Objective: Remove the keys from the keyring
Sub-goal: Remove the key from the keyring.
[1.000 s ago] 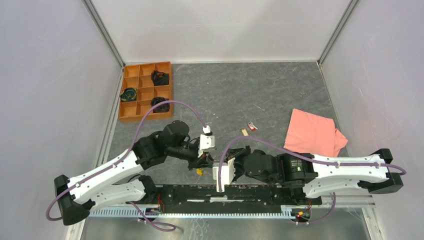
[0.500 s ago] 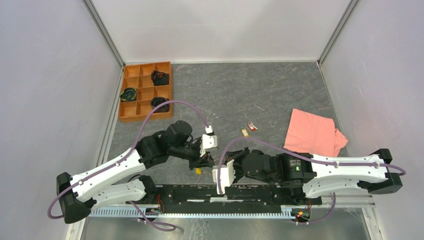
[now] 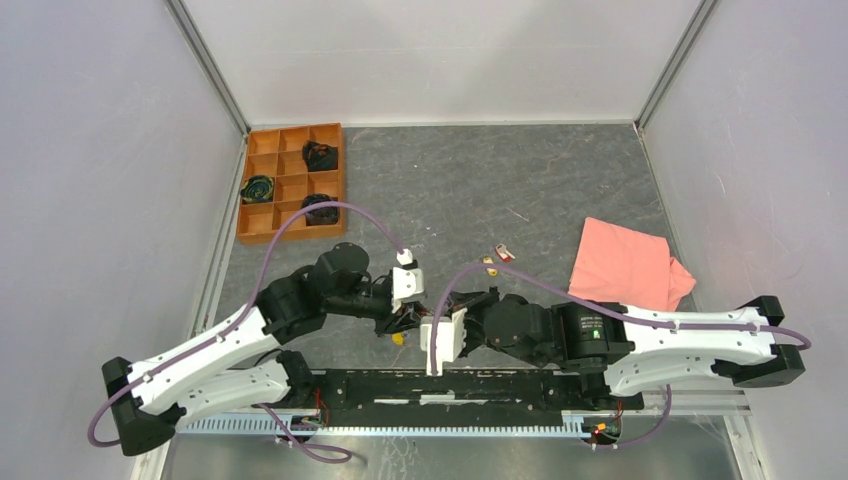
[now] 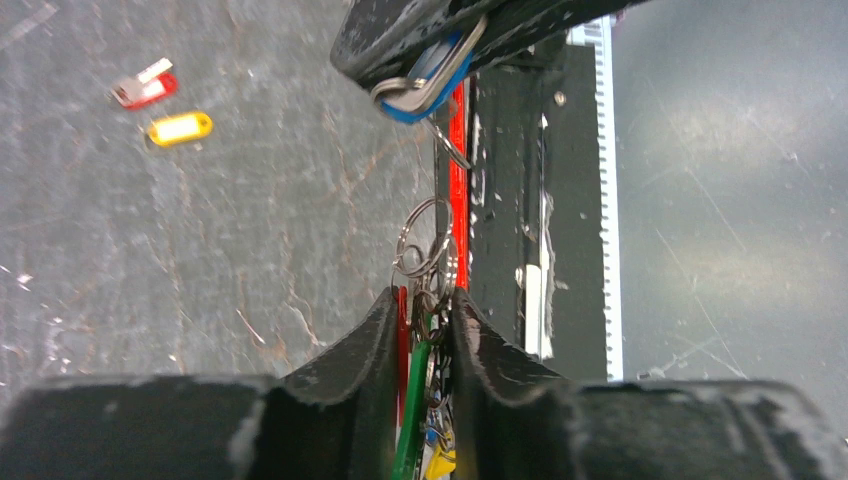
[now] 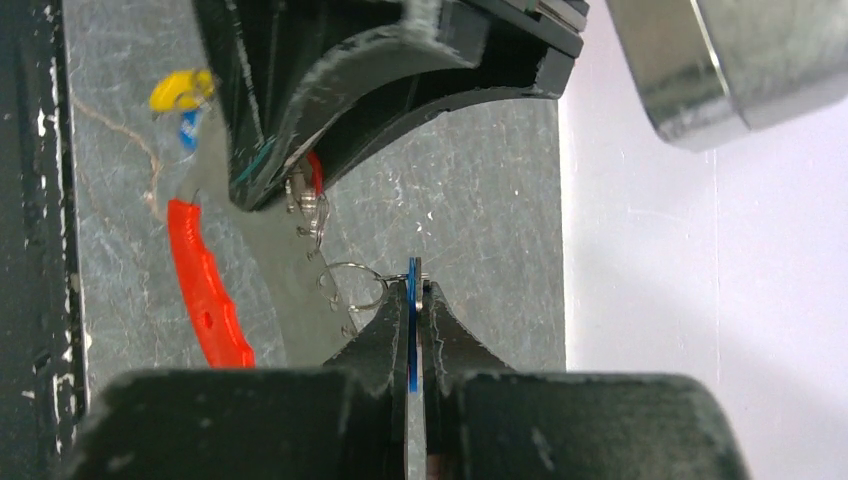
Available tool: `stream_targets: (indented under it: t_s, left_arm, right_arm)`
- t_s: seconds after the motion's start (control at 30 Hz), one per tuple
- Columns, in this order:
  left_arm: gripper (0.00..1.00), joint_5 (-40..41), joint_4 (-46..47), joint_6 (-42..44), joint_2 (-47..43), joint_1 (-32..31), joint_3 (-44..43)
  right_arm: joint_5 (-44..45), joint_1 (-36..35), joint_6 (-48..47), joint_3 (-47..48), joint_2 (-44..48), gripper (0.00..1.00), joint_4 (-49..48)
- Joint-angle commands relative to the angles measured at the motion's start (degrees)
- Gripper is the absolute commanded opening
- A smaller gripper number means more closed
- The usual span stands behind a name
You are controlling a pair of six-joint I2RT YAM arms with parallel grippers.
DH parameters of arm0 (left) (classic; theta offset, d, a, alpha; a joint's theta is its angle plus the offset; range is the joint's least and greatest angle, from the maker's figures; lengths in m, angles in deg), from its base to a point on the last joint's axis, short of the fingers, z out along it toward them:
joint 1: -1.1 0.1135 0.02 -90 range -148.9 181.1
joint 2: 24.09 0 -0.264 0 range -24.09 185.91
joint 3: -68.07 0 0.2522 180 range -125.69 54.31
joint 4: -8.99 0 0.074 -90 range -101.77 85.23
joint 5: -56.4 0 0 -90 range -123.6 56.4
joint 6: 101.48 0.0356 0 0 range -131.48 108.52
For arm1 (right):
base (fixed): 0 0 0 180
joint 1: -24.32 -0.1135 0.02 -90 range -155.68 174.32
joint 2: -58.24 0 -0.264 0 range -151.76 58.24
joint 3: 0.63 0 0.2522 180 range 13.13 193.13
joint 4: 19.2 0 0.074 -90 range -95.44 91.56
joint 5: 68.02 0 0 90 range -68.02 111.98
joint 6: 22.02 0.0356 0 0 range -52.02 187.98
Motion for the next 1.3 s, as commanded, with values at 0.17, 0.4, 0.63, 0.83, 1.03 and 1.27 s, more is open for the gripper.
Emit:
stream_targets:
  t_s: [0.17,0.4,0.63,0.83,1.03,1.27]
  left_arm:
    - [0.46,4.72,11.01,1.21,-5.15,0.00,2.95]
    - [0.44,7.12,15.62,-0.40,-8.40,-0.02,4.54]
    - [0.40,9.05,19.89,-1.87,-10.59,0.01,4.76]
    - [0.36,8.63,22.25,-2.80,-9.68,0.00,4.69]
    - [0.32,7.84,23.71,-3.73,-8.42,0.01,4.60]
    - [0.27,6.74,24.78,-4.18,-7.23,-0.04,4.68]
  right_arm:
    - [6.78,-0.14,5.58,4.82,-2.72,0.00,-5.62]
    - [9.60,0.44,7.91,5.30,-3.32,0.00,-7.22]
    - [10.14,1.32,8.98,5.24,-3.44,0.00,-8.63]
    - [9.94,1.78,9.61,5.59,-3.66,0.00,-8.96]
    - [9.79,1.89,9.83,5.72,-3.90,0.00,-8.86]
    - [9.81,1.87,9.87,5.94,-4.10,0.00,-8.94]
